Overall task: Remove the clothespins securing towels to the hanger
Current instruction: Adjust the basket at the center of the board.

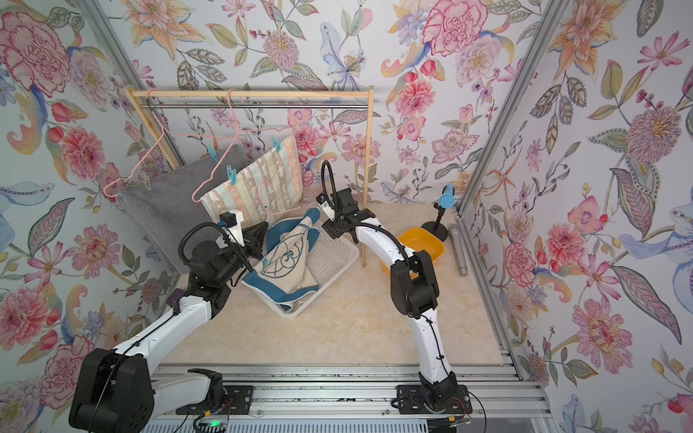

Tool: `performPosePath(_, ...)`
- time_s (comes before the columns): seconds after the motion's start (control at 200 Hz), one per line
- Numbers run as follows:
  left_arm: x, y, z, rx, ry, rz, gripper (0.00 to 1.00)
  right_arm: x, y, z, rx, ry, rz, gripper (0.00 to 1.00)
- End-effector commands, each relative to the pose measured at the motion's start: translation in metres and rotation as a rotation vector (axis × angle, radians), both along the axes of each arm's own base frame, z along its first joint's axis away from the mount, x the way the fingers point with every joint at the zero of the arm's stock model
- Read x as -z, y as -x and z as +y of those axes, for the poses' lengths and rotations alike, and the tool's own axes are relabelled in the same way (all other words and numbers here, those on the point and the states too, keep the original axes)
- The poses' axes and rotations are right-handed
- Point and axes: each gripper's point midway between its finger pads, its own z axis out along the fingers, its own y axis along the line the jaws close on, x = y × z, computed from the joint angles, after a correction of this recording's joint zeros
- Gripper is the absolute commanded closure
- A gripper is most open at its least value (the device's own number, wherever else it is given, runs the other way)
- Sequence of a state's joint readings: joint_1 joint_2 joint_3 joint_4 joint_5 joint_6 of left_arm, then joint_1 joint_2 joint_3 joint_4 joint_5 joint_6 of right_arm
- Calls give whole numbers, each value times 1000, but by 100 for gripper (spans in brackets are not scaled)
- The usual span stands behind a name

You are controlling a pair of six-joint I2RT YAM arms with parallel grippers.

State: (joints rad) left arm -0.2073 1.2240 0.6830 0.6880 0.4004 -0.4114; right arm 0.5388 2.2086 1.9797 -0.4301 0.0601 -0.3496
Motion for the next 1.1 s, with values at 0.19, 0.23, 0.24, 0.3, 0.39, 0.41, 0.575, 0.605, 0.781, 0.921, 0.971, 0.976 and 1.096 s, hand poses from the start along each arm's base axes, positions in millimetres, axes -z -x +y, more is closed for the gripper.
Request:
performPosePath(0.19, -8, 10, 12, -48, 50, -36, 100, -49, 59, -13, 199, -285, 61, 11)
performPosePath(0.23, -7, 10, 12, -51, 56, -39, 100, -50, 73, -15, 239, -314, 81, 6)
performPosePath(0.24, -7, 11, 13, -53, 58, -40, 100, -51, 76, -17, 252, -319, 81, 5)
performPosePath(0.3, -5, 12, 12, -51, 61, -40, 100, -48, 93, -31, 353, -345, 91, 1)
performPosePath(0.39, -3, 12, 10, -52, 62, -42, 100, -36, 118, -56, 508, -423, 148, 0)
performPosePath(0.41, -3, 12, 10, -54, 60, -42, 100, -32, 124, -62, 541, -443, 163, 0)
performPosePath(0.575, -2, 10, 2, -54, 52, -43, 100, -9, 166, -76, 722, -627, 310, 0)
performPosePath(0.605, -2, 10, 1, -56, 50, -44, 100, -7, 170, -76, 755, -650, 330, 0)
performPosePath(0.781, -1, 8, -5, -68, 38, -40, 100, -2, 185, -57, 809, -756, 427, 0)
performPosePath(0.921, 1, 8, -9, -80, 30, -29, 100, 12, 181, -43, 855, -766, 466, 0)
performPosePath(0.971, -1, 7, -9, -86, 25, -31, 100, 21, 180, -37, 870, -763, 491, 0)
performPosePath(0.976, -1, 7, -9, -88, 24, -30, 100, 22, 180, -37, 870, -763, 495, 1)
performPosePath(1.096, -3, 7, -12, -103, 9, -29, 100, 42, 175, -23, 874, -734, 527, 5)
